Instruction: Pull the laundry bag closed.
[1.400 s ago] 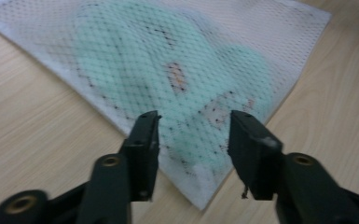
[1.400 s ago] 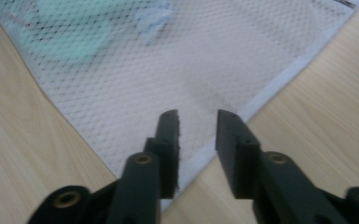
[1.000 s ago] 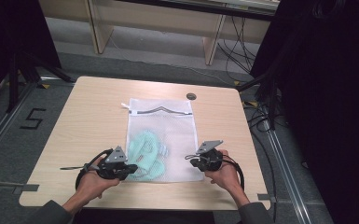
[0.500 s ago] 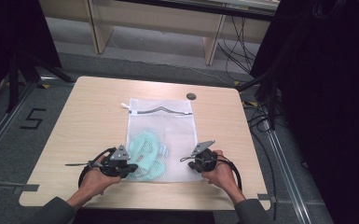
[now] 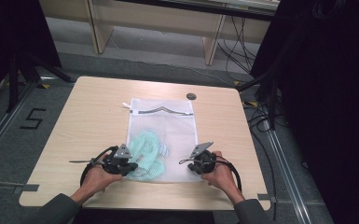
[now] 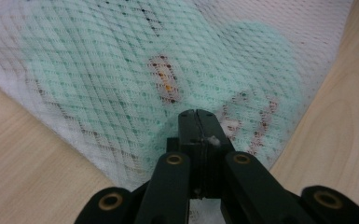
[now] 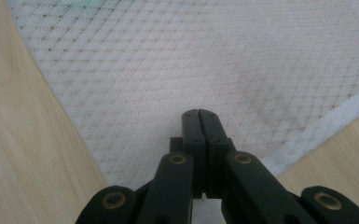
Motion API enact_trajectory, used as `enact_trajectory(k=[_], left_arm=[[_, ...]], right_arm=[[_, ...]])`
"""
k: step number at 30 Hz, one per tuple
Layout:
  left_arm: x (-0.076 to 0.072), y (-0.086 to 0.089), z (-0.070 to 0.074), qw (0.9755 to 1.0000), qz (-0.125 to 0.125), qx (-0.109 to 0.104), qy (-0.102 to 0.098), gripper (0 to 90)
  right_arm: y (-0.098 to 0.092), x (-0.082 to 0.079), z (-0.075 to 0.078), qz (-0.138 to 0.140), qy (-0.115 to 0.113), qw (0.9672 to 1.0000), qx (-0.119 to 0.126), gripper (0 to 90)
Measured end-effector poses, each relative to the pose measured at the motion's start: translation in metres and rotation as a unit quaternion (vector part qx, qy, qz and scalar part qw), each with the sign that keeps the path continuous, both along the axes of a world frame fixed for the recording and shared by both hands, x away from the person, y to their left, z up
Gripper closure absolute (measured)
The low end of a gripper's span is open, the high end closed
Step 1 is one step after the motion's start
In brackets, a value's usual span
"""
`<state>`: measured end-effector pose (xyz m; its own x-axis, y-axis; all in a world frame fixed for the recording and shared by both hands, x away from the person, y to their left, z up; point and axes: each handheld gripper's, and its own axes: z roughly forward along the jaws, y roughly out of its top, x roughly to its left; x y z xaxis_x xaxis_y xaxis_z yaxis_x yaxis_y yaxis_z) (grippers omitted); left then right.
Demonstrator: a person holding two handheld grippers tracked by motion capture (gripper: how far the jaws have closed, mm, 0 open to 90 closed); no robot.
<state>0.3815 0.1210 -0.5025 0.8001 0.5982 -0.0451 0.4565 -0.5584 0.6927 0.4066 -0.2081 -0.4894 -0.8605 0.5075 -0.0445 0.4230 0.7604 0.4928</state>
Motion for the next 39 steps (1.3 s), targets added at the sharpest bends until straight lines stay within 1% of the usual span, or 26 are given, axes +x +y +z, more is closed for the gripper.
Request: enact_trajectory(k=[2,3,5,6,7,9,10,12,13,14,15,17,18,19,20,21,22,23,25,26,28,30,32,33,37,39], left_arm=[[0.001,0.0,-0.001,1.0,0.004,0.0,0.003,89.7],[0.004,0.001,-0.001,0.9999,0.0,0.01,-0.006,89.7],[0.004,0.001,-0.001,1.0,0.004,0.007,-0.003,89.7],[0.007,0.001,-0.001,0.9998,0.008,0.015,-0.009,89.7],[0.009,0.002,-0.001,0.9997,0.004,0.019,-0.012,89.7],[0.011,0.003,-0.001,0.9997,0.011,0.019,-0.009,89.7],[0.012,0.004,-0.001,0.9995,0.01,0.026,-0.015,89.7],[0.015,0.005,-0.001,0.9996,0.015,0.023,-0.011,89.7],[0.016,0.005,-0.001,0.9995,0.013,0.024,-0.014,89.7],[0.016,0.005,-0.002,0.9996,0.02,0.021,-0.009,89.7],[0.017,0.006,-0.001,0.9995,0.012,0.025,-0.013,89.7],[0.018,0.007,-0.001,0.9994,0.012,0.027,-0.016,89.7],[0.019,0.006,-0.002,0.9994,0.017,0.027,-0.013,89.7],[0.021,0.007,-0.001,0.9985,0.01,0.045,-0.029,89.7],[0.021,0.007,-0.001,0.998,0.012,0.052,-0.033,89.7],[0.023,0.007,-0.001,0.9971,0.006,0.064,-0.041,89.7],[0.024,0.008,0.0,0.997,0.003,0.065,-0.041,89.7],[0.026,0.009,0.0,0.9975,0.005,0.06,-0.036,89.7],[0.03,0.011,0.0,0.9973,0.011,0.063,-0.037,89.7],[0.031,0.012,-0.001,0.9978,0.016,0.056,-0.03,89.7],[0.035,0.013,-0.001,0.9978,0.023,0.055,-0.028,89.7],[0.038,0.014,0.0,0.9975,0.021,0.06,-0.031,89.7],[0.041,0.016,-0.001,0.9975,0.031,0.058,-0.027,89.7],[0.044,0.018,-0.001,0.9976,0.037,0.054,-0.024,89.7],[0.049,0.021,-0.002,0.9974,0.037,0.054,-0.029,89.7],[0.055,0.023,-0.002,0.9971,0.047,0.051,-0.03,89.7]], right_arm=[[0.0,-0.001,0.0,-0.003,0.001,1.0,0.004,90.0],[-0.001,-0.001,-0.001,-0.005,0.0,0.9999,0.011,90.0],[0.0,-0.003,-0.001,-0.003,0.005,0.9999,0.009,90.0],[0.001,-0.004,0.0,0.003,0.006,1.0,0.006,90.0],[0.002,-0.005,0.0,0.004,0.007,1.0,0.006,90.0],[0.004,-0.009,0.0,0.011,0.011,0.9999,0.004,90.0],[0.006,-0.011,0.0,0.014,0.015,0.9998,0.006,90.0],[0.01,-0.014,0.0,0.02,0.02,0.9996,0.008,90.0],[0.011,-0.015,0.0,0.025,0.018,0.9995,0.007,90.0],[0.014,-0.017,0.0,0.033,0.022,0.9992,0.011,90.0],[0.016,-0.015,-0.001,0.049,0.013,0.9987,0.011,90.0],[0.018,-0.018,0.0,0.043,0.019,0.9989,0.011,90.0],[0.02,-0.017,-0.001,0.057,0.014,0.9982,0.011,90.0],[0.022,-0.021,-0.001,0.051,0.02,0.9984,0.014,90.0],[0.023,-0.022,-0.001,0.05,0.022,0.9984,0.014,90.0],[0.024,-0.021,-0.001,0.058,0.02,0.998,0.016,90.0],[0.026,-0.022,-0.001,0.06,0.022,0.9978,0.015,90.0],[0.027,-0.024,0.0,0.063,0.023,0.9977,0.014,90.0],[0.031,-0.026,-0.001,0.066,0.027,0.9973,0.015,90.0],[0.033,-0.027,-0.001,0.072,0.026,0.9969,0.018,90.0],[0.04,-0.029,-0.001,0.079,0.027,0.9963,0.019,90.0],[0.043,-0.031,-0.001,0.079,0.031,0.9962,0.017,90.0],[0.052,-0.032,-0.002,0.092,0.034,0.9949,0.022,90.0],[0.054,-0.033,-0.002,0.091,0.033,0.995,0.023,90.0],[0.062,-0.035,-0.002,0.102,0.033,0.994,0.023,90.0],[0.07,-0.036,-0.002,0.112,0.035,0.9928,0.025,90.0]])
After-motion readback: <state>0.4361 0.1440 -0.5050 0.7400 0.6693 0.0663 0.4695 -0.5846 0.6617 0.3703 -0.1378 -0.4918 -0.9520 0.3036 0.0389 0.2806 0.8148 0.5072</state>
